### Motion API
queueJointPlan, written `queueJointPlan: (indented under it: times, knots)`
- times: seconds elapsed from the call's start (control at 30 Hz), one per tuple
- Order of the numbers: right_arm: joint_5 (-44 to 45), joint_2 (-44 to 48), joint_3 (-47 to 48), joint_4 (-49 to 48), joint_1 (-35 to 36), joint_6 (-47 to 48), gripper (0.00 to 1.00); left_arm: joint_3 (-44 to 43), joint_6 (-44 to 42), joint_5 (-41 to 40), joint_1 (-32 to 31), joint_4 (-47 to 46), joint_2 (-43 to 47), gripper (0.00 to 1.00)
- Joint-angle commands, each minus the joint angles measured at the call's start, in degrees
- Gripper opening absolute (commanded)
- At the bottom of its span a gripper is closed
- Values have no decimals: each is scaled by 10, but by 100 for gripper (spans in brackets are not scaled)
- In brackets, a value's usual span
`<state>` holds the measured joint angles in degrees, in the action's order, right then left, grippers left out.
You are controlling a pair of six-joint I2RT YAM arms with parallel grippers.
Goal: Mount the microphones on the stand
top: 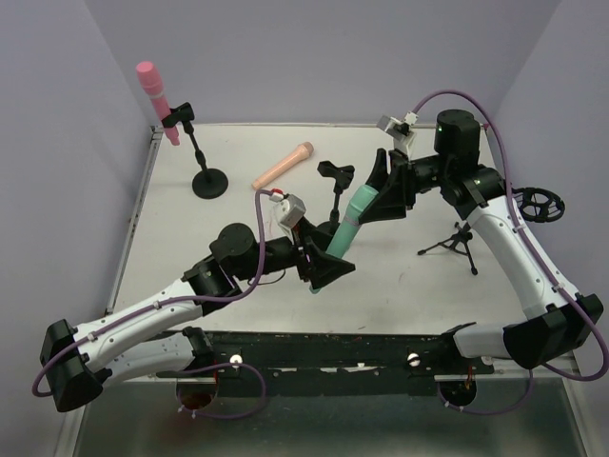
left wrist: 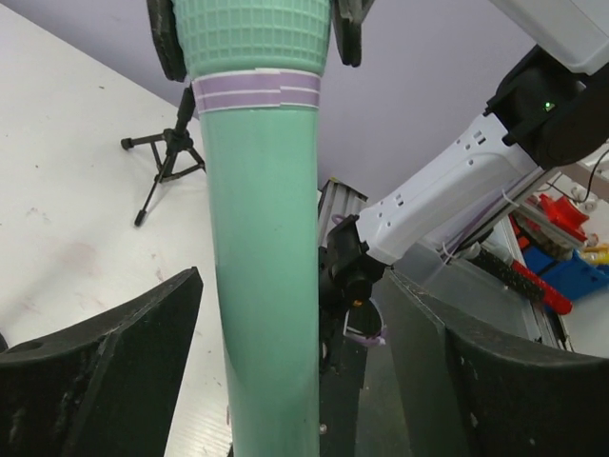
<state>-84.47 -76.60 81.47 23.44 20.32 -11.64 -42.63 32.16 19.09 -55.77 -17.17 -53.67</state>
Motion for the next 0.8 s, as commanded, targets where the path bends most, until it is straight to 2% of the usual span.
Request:
queueJointPlan:
  times: [0.0, 0.13, 0.37, 0.77]
  knots:
    - [-40, 7, 19, 20, 3, 23, 31, 12, -14, 70, 4, 10, 10, 84]
    - [-42, 7, 22, 22, 3, 23, 30, 27, -30, 53, 4, 14, 16, 84]
    - [-45, 9, 10, 18, 2, 22, 30, 64, -75, 14, 7, 0, 42, 77]
    - [-49, 10, -3, 8, 3, 19, 30, 63, -116, 38, 13, -37, 30, 69]
